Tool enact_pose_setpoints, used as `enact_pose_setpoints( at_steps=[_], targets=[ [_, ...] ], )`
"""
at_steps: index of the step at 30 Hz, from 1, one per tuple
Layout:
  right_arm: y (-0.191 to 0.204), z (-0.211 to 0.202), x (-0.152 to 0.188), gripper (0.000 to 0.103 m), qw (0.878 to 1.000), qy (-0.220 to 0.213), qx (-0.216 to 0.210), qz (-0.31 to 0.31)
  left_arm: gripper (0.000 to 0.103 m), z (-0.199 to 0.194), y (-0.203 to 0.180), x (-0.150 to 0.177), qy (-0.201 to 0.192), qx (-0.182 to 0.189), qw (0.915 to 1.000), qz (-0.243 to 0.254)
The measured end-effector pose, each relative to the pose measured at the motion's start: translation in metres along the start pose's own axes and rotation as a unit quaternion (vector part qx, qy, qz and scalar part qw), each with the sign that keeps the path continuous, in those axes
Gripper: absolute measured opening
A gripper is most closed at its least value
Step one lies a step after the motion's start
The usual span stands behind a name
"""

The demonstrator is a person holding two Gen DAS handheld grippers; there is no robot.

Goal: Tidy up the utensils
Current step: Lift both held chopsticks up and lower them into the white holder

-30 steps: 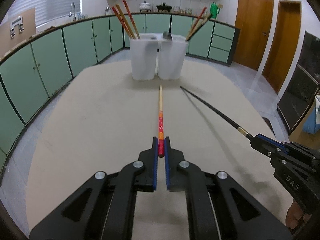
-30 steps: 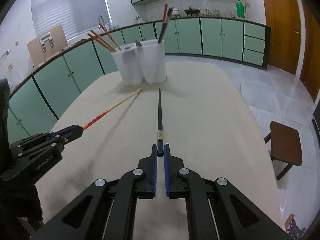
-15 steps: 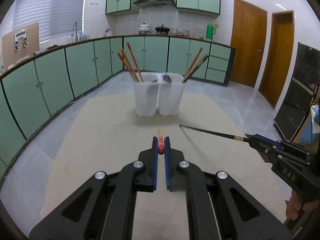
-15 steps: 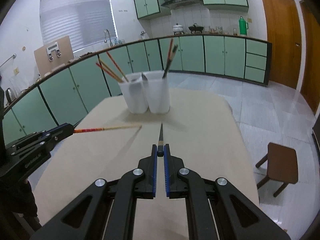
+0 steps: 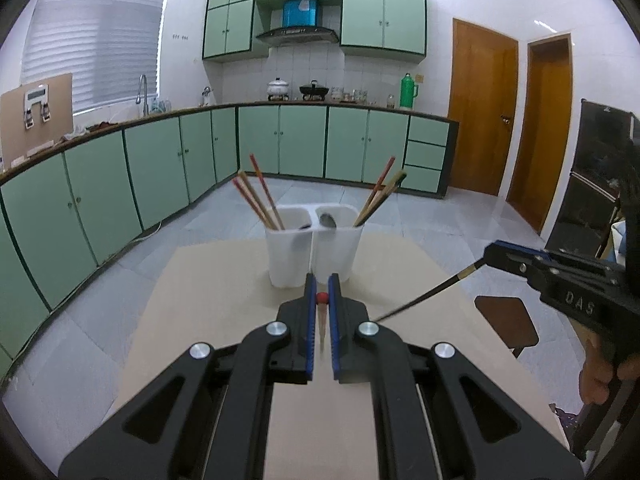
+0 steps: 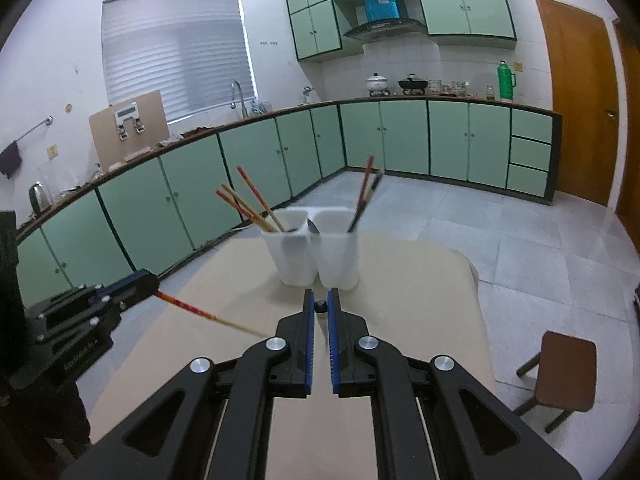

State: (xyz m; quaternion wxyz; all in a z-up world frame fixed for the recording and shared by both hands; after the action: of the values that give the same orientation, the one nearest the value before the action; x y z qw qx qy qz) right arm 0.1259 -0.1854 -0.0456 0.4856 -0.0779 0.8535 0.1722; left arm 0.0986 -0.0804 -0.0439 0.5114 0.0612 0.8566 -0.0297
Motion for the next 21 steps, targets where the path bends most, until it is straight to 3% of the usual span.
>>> enact_pose_setpoints(
  at_steps=[14, 21],
  targets=[
    [0.009, -0.011, -0.044, 0.006, 0.999, -0.001, -0.038, -0.011, 0.005, -0.026, -0.008, -0.036, -0.032, 0.045, 0.9985, 0.009],
    [0.013, -0.017, -0.076, 0.006, 0.999, -0.024, -0.039, -0.029, 0.005, -0.036, -0.006, -0.064, -0.068, 0.043, 0.9966, 0.019]
  ],
)
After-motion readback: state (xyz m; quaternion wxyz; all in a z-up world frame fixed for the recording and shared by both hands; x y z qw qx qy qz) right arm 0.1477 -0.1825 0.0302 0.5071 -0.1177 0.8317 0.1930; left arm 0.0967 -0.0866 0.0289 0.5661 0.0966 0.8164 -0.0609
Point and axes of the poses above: each gripper's, at about its wrist camera, not at the fingertips, and z roughly the way its jaws point, y to its left, x to its underside, the point moved 7 cm from there along z, roughly the way its jaws point, and after that the axes turned 6 degrees about -x, right-handed, at the moved point
